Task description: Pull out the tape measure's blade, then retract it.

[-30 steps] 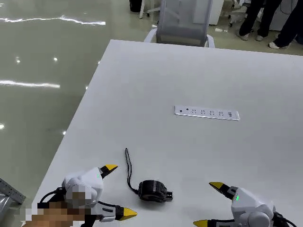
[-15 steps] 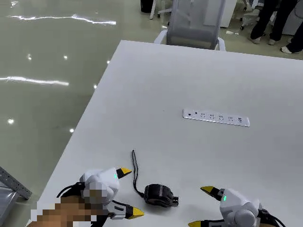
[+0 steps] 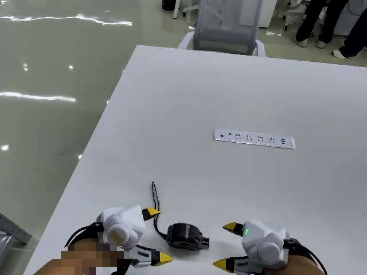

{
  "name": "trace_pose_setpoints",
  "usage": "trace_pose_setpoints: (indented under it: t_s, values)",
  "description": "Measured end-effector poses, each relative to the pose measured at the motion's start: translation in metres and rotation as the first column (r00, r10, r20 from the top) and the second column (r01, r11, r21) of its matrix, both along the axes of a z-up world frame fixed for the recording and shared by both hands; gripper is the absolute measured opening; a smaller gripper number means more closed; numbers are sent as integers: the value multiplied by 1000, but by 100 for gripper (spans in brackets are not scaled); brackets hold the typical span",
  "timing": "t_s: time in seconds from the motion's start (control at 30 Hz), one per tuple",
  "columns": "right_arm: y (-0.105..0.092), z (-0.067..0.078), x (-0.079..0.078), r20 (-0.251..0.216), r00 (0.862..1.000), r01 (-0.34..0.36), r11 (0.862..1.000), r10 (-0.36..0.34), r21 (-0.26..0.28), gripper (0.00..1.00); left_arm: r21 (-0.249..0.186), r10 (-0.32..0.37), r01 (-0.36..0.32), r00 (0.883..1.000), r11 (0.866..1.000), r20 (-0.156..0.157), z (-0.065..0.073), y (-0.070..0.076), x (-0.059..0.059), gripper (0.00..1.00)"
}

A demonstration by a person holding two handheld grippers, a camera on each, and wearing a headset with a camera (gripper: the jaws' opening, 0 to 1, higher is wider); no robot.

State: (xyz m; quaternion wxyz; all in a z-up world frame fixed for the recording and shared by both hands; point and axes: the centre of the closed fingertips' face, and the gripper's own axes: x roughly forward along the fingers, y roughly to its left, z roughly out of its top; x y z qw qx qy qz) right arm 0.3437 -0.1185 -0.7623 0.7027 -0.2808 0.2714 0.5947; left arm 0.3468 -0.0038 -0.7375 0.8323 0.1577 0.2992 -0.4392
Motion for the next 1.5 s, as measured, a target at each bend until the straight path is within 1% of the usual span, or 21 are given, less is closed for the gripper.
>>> trace_pose_setpoints:
  t_s: [0.1,0.23,0.4,0.5,0.6,0.73,0.8,0.83,0.9,1.07,1.2,1.3,1.33,1.37,1.5]
  values:
    - [4,-8,-1,-3,1000,-26,1000,26,-17,48,13,-11,11,1000,1000,-8,-5,-1,-3,61]
    - [9,-10,-1,-7,999,-31,999,31,-27,44,19,-10,10,1000,1000,-11,-6,1,-4,58]
    - [15,-18,-4,-6,998,-57,997,57,-46,41,35,-26,27,1000,999,-9,-11,0,0,55]
    - [16,-23,-2,2,998,-64,996,64,-60,39,47,-35,35,999,998,-14,-14,-1,3,55]
    - [18,-23,1,1,998,-60,996,60,-63,36,44,-27,27,1000,999,-16,-14,-4,6,53]
    - [20,-27,4,1,998,-58,996,58,-68,33,42,-32,32,999,999,-5,-14,-9,9,50]
    - [20,-30,4,-1,998,-64,995,64,-75,32,48,-37,37,999,998,-3,-15,-11,9,48]
    - [20,-32,5,5,997,-70,994,71,-82,33,59,-42,42,999,997,-3,-17,-11,9,46]
    - [21,-33,4,3,997,-78,993,78,-87,32,86,-51,51,999,995,-1,-21,-10,8,42]
    - [24,-37,4,6,996,-92,991,93,-101,28,95,-73,74,997,993,-8,-26,-14,8,40]
    - [23,-38,6,29,994,-101,987,105,-126,25,114,-88,88,996,990,-10,-31,-14,11,37]
    - [24,-38,8,46,995,-86,987,93,-138,22,118,-91,92,996,989,-14,-28,-17,11,36]
    - [24,-38,11,65,993,-84,985,95,-151,20,111,-86,87,996,990,-20,-28,-19,11,37]
    - [26,-39,11,66,993,-85,985,96,-150,19,111,-90,92,996,990,-22,-28,-19,10,37]
    - [29,-41,11,64,993,-89,985,100,-149,20,130,-123,124,992,984,-20,-30,-23,9,37]
